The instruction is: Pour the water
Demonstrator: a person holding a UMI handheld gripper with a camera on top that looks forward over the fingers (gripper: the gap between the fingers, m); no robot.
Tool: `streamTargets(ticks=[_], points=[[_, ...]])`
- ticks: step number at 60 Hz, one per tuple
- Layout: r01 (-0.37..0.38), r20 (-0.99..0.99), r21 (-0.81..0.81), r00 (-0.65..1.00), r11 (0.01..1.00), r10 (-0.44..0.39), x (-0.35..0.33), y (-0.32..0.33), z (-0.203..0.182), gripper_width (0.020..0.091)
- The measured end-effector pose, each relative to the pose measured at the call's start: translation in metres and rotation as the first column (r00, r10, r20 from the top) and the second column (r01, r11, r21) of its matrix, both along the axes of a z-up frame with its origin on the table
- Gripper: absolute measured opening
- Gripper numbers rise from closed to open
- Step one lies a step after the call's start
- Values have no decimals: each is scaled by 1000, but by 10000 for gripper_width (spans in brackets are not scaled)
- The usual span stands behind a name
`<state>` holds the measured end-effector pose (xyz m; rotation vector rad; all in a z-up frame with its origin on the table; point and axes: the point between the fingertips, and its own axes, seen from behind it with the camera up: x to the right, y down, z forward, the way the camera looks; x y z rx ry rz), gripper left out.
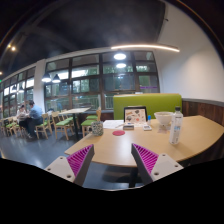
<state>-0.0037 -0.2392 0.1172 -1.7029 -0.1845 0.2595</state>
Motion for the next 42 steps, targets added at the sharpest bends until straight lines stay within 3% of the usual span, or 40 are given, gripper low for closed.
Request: streamTargets(ticks=[13, 29, 42], points=[[61, 5, -2, 998, 998, -61, 41, 19, -11, 813], [295, 81, 26, 952, 955, -297, 181, 99, -10, 811], [389, 96, 58, 915, 919, -393, 264, 192, -8, 802]])
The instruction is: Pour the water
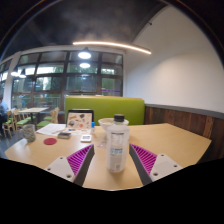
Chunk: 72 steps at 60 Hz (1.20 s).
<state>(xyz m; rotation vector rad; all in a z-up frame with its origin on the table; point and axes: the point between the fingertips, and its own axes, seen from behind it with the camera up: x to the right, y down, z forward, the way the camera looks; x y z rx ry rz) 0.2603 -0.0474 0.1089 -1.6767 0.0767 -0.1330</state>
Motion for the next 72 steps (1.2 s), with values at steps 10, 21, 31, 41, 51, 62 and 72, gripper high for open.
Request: streamTargets(ticks=[10, 21, 31, 41, 51, 62, 72], points=[[-6, 20, 54, 1000, 999, 5, 25, 70, 1, 800], [-10, -43, 83, 999, 996, 13, 29, 113, -13, 534], [5, -52, 107, 999, 994, 0, 32, 114, -11, 517], [35, -28, 105, 999, 994, -32, 32, 113, -11, 430], [57, 179, 63, 982, 996, -68, -11, 112, 27, 403], [-37, 628, 51, 779, 998, -3, -159, 144, 120, 402], [-119, 971, 6, 238, 993, 22, -302, 190, 141, 403]])
